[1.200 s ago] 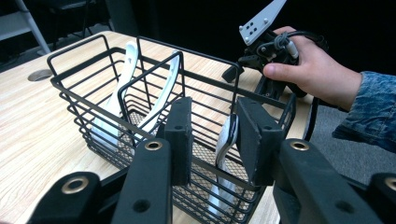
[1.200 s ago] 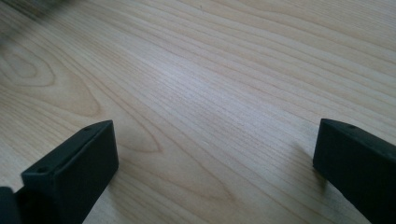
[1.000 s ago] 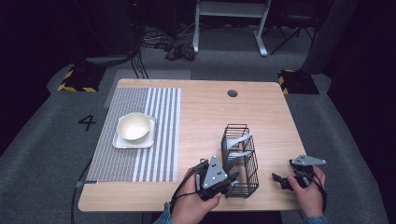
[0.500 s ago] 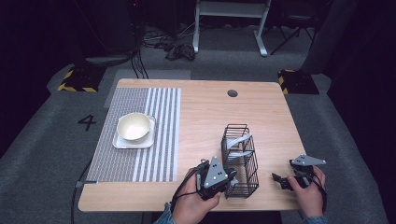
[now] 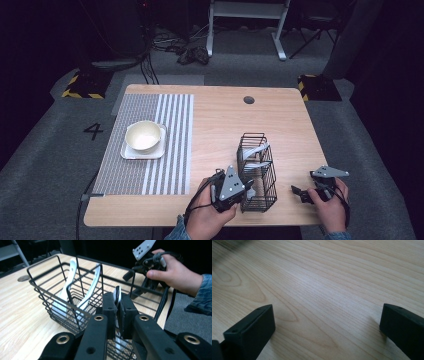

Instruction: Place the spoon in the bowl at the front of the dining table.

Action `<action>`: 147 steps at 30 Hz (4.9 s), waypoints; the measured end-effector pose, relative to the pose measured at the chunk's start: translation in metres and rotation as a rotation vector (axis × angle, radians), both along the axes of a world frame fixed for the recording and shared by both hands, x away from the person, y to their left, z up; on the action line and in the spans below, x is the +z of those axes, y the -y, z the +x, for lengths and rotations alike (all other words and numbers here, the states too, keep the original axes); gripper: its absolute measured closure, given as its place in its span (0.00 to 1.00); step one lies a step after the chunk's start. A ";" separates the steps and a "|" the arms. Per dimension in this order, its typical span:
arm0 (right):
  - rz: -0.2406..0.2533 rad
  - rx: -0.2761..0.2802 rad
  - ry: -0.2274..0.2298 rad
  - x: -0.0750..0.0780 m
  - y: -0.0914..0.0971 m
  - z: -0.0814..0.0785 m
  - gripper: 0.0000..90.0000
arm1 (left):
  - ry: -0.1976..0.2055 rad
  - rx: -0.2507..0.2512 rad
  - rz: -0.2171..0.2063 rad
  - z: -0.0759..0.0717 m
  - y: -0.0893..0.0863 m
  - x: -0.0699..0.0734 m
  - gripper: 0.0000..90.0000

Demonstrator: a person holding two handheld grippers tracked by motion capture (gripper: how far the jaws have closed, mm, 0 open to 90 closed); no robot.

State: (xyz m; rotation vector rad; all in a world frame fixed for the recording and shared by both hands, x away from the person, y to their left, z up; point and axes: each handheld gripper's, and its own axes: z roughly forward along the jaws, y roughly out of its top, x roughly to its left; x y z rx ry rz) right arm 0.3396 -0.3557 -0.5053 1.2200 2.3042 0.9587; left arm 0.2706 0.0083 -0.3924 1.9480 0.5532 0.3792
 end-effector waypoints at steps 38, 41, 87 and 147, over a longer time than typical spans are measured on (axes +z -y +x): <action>0.001 -0.001 0.001 0.000 0.000 0.000 0.00 | 0.020 0.027 -0.132 0.006 -0.019 0.059 0.95; 0.001 -0.001 0.002 0.000 0.000 0.000 0.00 | 0.022 0.036 -0.141 0.006 -0.024 0.063 0.95; 0.000 0.000 0.000 0.000 0.000 0.000 0.00 | 0.151 0.242 -0.055 0.048 -0.154 0.073 0.95; 0.000 0.000 0.000 0.000 0.000 0.000 0.00 | 0.118 0.533 0.051 0.130 -0.293 -0.021 0.95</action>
